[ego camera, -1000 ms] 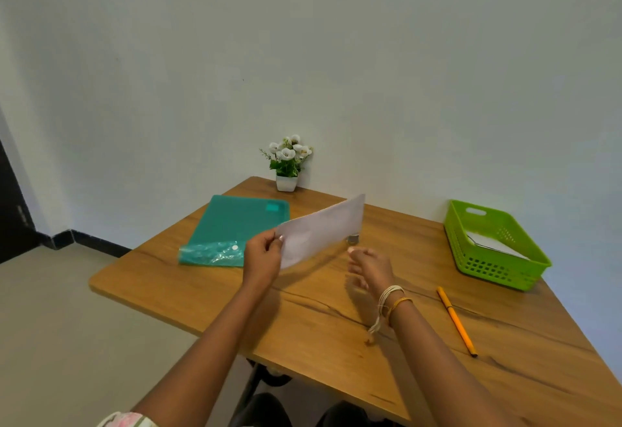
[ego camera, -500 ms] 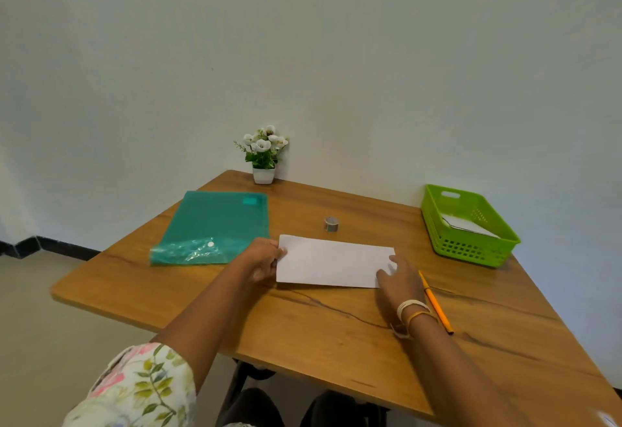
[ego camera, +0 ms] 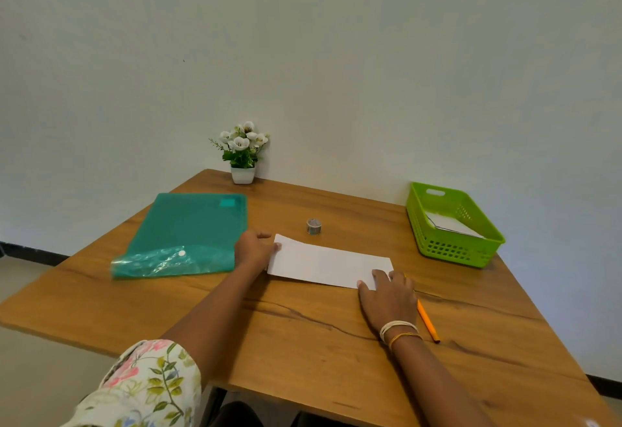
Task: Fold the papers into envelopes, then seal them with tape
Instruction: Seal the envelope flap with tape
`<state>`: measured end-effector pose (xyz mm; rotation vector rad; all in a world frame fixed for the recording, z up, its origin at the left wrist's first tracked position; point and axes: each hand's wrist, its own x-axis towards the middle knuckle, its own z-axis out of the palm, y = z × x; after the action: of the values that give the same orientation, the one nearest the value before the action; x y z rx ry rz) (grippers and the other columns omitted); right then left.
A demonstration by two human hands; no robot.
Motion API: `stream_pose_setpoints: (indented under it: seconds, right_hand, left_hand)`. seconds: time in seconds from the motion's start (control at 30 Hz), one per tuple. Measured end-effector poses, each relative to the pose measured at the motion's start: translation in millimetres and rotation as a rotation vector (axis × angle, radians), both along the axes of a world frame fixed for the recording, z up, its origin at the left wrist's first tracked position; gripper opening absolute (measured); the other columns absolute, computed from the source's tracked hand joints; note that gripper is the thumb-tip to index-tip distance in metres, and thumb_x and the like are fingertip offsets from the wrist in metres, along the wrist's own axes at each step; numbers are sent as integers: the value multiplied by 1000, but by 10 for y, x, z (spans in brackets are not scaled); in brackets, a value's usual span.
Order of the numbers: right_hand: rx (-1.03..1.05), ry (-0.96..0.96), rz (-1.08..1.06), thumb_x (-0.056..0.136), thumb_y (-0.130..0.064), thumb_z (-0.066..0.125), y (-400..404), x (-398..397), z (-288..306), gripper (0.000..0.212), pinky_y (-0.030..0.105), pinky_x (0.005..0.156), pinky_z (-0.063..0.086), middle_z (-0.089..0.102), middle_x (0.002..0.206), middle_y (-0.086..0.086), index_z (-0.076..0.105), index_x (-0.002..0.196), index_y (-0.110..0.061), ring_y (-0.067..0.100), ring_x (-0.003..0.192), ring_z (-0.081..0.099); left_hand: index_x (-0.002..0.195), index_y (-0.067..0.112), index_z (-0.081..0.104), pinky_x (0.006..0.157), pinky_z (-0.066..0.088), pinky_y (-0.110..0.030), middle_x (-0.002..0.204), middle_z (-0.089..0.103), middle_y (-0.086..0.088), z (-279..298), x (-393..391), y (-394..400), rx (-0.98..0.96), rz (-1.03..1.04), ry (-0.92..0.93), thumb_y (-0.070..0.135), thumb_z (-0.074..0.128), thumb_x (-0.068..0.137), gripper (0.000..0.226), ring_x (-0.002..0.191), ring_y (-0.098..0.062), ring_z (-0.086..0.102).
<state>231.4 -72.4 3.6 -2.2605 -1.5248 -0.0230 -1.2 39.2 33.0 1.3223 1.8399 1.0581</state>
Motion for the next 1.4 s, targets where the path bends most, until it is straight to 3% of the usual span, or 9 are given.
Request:
stream_pose_setpoints:
  seconds: [0.17, 0.33, 0.53, 0.7, 0.83, 1.0, 1.13, 1.3, 1.4]
  right_hand:
    - [16, -32, 2, 89, -54, 45, 76, -16, -37, 50, 38, 98, 39, 49, 130, 6, 53, 129, -26, 25, 122, 41]
    - [23, -80, 9, 89, -56, 43, 150, -11, -78, 51, 37, 95, 40, 50, 128, 5, 53, 129, -27, 24, 121, 41]
    - [89, -77, -18, 82, -58, 49, 202, -7, -89, 51, 37, 89, 44, 55, 116, 4, 58, 120, -25, 23, 112, 46]
    - [286, 3, 88, 85, -38, 57, 501, -207, 78, 31, 34, 85, 42, 59, 109, 4, 64, 109, -19, 22, 106, 48]
    - [246, 63, 269, 91, -23, 55, 1020, -426, 204, 28, 31, 88, 44, 61, 113, 4, 61, 118, -22, 21, 107, 52]
    - [78, 24, 318, 93, -17, 50, 1543, -509, 170, 32, 37, 84, 45, 62, 110, 8, 59, 122, -27, 28, 104, 55]
    - [117, 77, 315, 90, -20, 57, 1596, -523, 139, 17, 37, 82, 46, 68, 103, 6, 66, 105, -22, 28, 99, 60]
    - [262, 656, 365, 88, -24, 65, 1235, -466, 145, 10, 28, 70, 48, 68, 85, -1, 69, 87, -16, 14, 81, 63]
    - [216, 823, 436, 91, -25, 62, 1014, -350, 191, 17, 28, 72, 51, 71, 79, 2, 71, 84, -12, 14, 78, 66]
  left_hand:
    - [107, 13, 66, 86, 47, -33, 115, 63, -7, -95, 16, 19, 32, 5, 91, 18, 67, 88, 20, 106, -22, 55]
    - [119, 15, 63, 77, 46, -29, 112, 66, -6, -179, 20, -63, 159, -34, 303, 20, 65, 90, 30, 102, -21, 60]
    - [106, 15, 67, 63, 44, -28, 106, 62, -6, -240, 61, -142, 314, -54, 608, 19, 58, 93, 17, 86, -19, 58]
    - [106, 16, 68, 65, 38, -26, 111, 52, -6, -269, 293, -147, 384, -70, 741, 16, 65, 87, 19, 87, -16, 50]
    - [113, 20, 67, 97, 36, -39, 136, 51, -8, -317, 458, -58, 437, -185, 729, 22, 58, 90, 25, 123, -22, 48]
    - [110, 20, 68, 96, 37, -39, 120, 64, -1, -403, 430, -9, 501, -226, 712, 26, 52, 93, 23, 111, -16, 56]
    - [109, 20, 67, 98, 35, -39, 110, 66, 3, -378, 433, -10, 526, -246, 717, 26, 49, 94, 24, 102, -15, 58]
    - [130, 22, 55, 116, 23, -40, 126, 62, 3, -364, 428, 16, 544, -238, 566, 23, 59, 89, 41, 116, -11, 54]
    - [141, 32, 42, 102, 35, -25, 136, 53, 8, -216, 483, 65, 533, -388, 286, 18, 64, 88, 60, 117, 0, 47]
